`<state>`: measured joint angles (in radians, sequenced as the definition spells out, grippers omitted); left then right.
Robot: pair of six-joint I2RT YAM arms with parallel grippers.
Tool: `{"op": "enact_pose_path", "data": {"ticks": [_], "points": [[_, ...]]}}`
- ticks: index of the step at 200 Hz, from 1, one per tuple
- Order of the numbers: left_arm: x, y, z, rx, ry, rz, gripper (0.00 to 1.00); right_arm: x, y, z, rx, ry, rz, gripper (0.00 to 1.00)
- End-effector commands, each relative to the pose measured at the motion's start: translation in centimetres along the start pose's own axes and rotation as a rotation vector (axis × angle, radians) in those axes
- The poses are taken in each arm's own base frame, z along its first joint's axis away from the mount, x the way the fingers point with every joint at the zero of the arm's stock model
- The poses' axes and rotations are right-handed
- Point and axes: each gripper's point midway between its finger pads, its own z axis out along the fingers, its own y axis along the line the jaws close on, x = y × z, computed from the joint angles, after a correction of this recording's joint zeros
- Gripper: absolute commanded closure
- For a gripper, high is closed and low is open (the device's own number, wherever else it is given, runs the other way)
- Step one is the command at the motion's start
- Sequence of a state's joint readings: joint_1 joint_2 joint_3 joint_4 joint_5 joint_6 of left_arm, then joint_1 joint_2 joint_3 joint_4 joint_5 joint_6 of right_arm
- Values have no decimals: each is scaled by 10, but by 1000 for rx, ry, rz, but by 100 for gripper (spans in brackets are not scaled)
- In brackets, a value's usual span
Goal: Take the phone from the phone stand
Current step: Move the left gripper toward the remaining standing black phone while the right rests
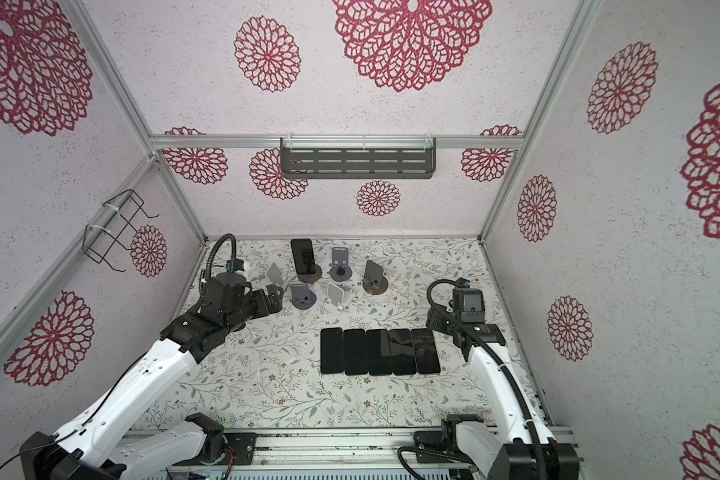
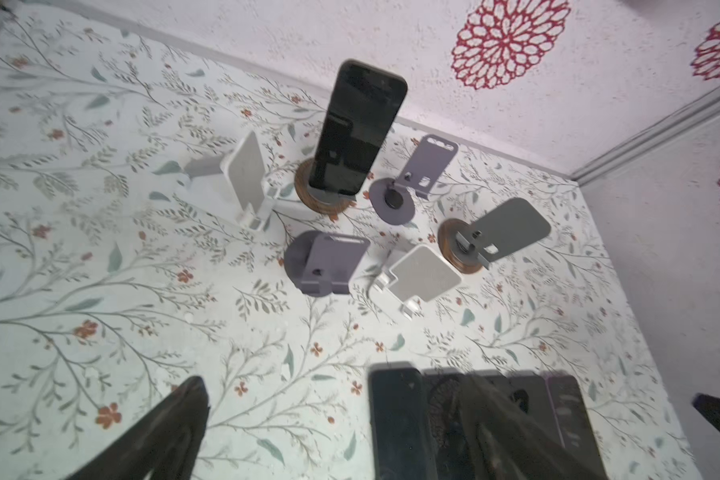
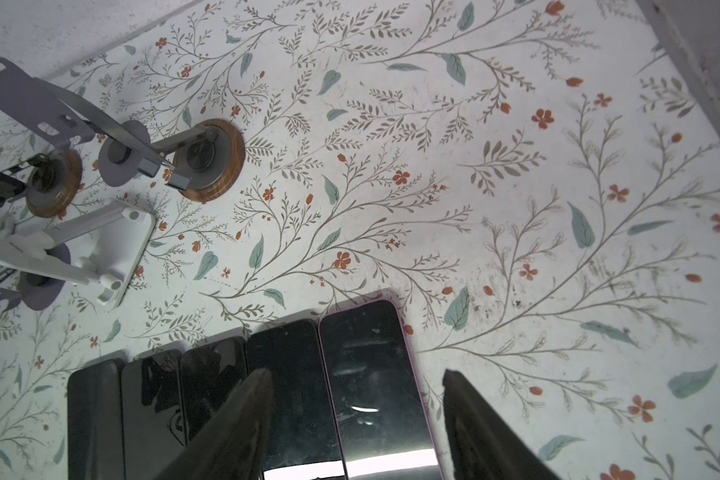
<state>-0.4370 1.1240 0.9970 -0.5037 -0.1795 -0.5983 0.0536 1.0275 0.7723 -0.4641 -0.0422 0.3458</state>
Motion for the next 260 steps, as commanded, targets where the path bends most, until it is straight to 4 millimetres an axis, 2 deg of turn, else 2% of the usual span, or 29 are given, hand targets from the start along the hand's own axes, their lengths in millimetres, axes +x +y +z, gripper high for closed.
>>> {"op": "enact_pose_path", "data": {"ticks": [1, 22, 57, 96, 125, 144, 148, 171, 260], "points": [[-30, -1, 18, -65, -49, 85, 3, -9, 3, -9, -3, -31, 14, 20], [-50, -9, 48, -96, -25, 139, 3, -6, -1, -8, 14, -22, 16, 14], [-76, -27, 101, -97, -22, 200, 3, 2, -3, -6, 18, -8, 10, 13], [-97, -34, 152, -62, -34, 193, 3, 15, 3, 2, -35, 22, 43, 13], [-105, -35, 180, -74, -31, 195, 3, 19, -6, 1, 8, 23, 26, 13], [-111, -38, 187, -54, -46, 183, 3, 18, -8, -2, 20, 18, 12, 13], [-100, -34, 202, -62, -17, 186, 2, 18, -8, -2, 21, 16, 10, 13], [-92, -34, 218, -58, 13, 198, 3, 16, -7, -1, 13, 9, 4, 13], [-76, -28, 250, -83, 49, 236, 3, 16, -3, 0, -9, 8, 4, 13]]}}
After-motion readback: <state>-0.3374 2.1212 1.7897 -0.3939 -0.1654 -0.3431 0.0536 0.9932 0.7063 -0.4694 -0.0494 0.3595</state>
